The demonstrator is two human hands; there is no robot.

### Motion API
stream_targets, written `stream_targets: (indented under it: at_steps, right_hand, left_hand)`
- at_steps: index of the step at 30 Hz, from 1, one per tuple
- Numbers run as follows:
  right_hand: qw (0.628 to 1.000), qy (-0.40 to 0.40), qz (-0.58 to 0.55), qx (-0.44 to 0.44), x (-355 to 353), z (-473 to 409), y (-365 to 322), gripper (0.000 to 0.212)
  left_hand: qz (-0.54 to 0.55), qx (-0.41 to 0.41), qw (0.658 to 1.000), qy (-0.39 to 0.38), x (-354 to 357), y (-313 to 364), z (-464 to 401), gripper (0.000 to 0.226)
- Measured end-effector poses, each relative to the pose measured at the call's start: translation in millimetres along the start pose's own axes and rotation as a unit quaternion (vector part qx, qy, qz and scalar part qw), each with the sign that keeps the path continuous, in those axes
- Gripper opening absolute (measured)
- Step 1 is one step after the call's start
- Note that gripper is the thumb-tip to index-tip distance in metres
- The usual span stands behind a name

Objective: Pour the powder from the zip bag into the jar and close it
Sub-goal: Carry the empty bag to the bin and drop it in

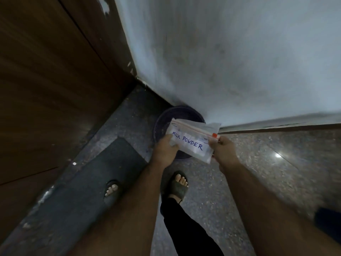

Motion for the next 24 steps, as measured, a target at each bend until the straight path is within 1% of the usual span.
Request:
stream_targets:
  at_steps: [3, 5, 7, 9, 12, 15, 18, 22, 24]
  right_hand:
    - [0.999, -0.01, 0.043, 0.007, 20, -28, 20, 0.024]
    - [0.997, -0.016, 0.073, 0.013, 31, -45, 29, 0.025]
    - [0.996, -0.02, 0.086, 0.023, 40, -62, 39, 0.022]
    - [0.994, -0.008, 0.107, 0.031, 40, -71, 43, 0.011]
    - [0.976, 0.013, 0.219, -0.001, 33, -71, 35, 0.026]
    - [0.951, -0.021, 0.307, -0.02, 37, -52, 21, 0.033]
    - [0.929, -0.062, 0.361, -0.049, 48, -20, -2, 0.038]
    - [0.9, -0.113, 0.404, -0.114, 75, 51, -67, 0.046]
    - [0.878, -0.148, 0.427, -0.159, 94, 97, -111, 0.047]
  left_hand:
    - [-0.023, 0.006, 0.999, -0.031, 25, -12, -26, 0.05]
    - [-0.035, 0.006, 0.998, -0.043, 35, -18, -41, 0.048]
    - [-0.055, 0.0, 0.997, -0.049, 43, -26, -54, 0.049]
    - [-0.069, 0.005, 0.996, -0.049, 44, -33, -62, 0.055]
    - [-0.099, 0.014, 0.994, -0.039, 35, -40, -62, 0.059]
    - [-0.116, 0.024, 0.993, -0.022, 18, -36, -43, 0.058]
    - [-0.151, 0.039, 0.988, -0.01, -7, -19, -7, 0.06]
    - [-0.18, 0.051, 0.982, 0.02, -62, 19, 62, 0.059]
    - [-0.189, 0.053, 0.98, 0.042, -98, 41, 106, 0.059]
Point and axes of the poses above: each hand's wrist, its own z-axis away from the middle knuckle, its own x-axis out of the palm, y = z × x, the point moved 7 cm from there along -z, towards the middle knuckle, and after that the axes turned 4 degrees about -y, right-handed, at the moved point
